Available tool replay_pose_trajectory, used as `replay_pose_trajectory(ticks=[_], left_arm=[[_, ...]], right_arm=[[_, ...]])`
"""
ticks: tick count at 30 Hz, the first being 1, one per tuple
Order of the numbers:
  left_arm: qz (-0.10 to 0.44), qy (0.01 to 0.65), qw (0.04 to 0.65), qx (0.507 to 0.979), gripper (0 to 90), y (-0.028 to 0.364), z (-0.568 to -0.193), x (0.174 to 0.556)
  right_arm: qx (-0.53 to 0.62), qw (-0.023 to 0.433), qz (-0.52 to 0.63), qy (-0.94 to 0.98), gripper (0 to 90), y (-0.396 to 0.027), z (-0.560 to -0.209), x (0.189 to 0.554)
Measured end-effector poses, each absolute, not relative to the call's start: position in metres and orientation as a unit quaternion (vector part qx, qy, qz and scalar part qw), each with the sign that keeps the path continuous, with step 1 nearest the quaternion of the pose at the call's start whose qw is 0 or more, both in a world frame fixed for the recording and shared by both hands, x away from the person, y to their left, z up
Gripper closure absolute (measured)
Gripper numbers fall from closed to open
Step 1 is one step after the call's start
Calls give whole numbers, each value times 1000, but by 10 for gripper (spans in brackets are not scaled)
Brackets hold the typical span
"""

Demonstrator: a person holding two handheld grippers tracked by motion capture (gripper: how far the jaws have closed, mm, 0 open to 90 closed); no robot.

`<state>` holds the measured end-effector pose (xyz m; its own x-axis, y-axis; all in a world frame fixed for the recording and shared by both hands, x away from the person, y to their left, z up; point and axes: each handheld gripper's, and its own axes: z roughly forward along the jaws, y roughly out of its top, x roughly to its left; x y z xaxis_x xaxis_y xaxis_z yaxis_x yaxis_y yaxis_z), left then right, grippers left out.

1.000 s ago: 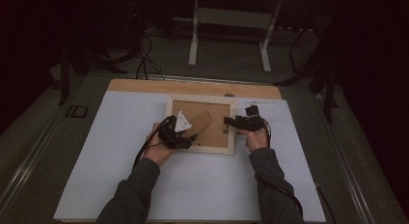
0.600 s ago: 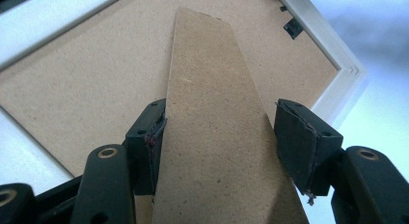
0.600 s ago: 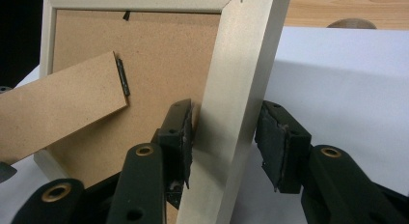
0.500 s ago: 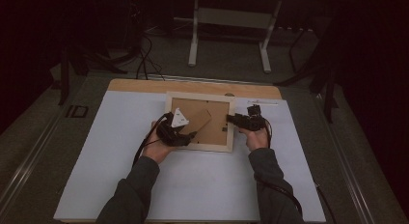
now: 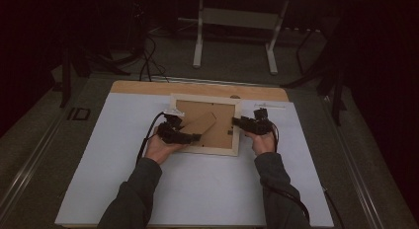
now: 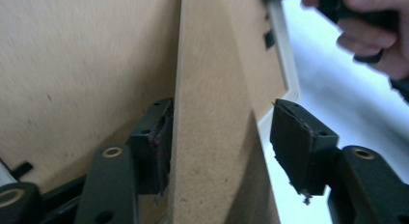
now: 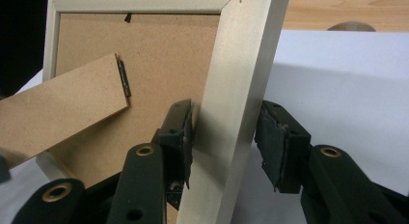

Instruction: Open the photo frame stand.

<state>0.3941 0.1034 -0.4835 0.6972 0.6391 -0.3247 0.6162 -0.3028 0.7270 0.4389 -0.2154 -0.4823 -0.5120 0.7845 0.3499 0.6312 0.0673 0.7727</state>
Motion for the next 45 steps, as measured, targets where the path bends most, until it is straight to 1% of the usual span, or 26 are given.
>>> replay_pose_trajectory(ticks=[2, 3, 7, 15, 25, 32, 45], left_arm=[[14, 382, 447, 809, 523, 104, -483, 393], [20, 378, 447, 811, 540, 103, -482, 393], [37, 365, 441, 819, 554, 102, -480, 391], [37, 358, 426, 830, 588, 99, -480, 391], [59, 344, 416, 840, 627, 95, -475, 389], [78, 339, 413, 842, 643, 91, -475, 388], [107, 340, 415, 837, 661, 88, -471, 388]], right_arm=[[485, 80, 479, 727, 583, -216, -481, 438], [483, 81, 480, 728, 585, -216, -480, 438], [481, 82, 481, 728, 587, -215, -479, 439], [472, 91, 480, 734, 594, -213, -474, 439], [466, 108, 483, 733, 616, -210, -466, 439], [462, 129, 482, 733, 624, -207, -460, 438], [452, 147, 482, 736, 624, -205, -452, 437]])
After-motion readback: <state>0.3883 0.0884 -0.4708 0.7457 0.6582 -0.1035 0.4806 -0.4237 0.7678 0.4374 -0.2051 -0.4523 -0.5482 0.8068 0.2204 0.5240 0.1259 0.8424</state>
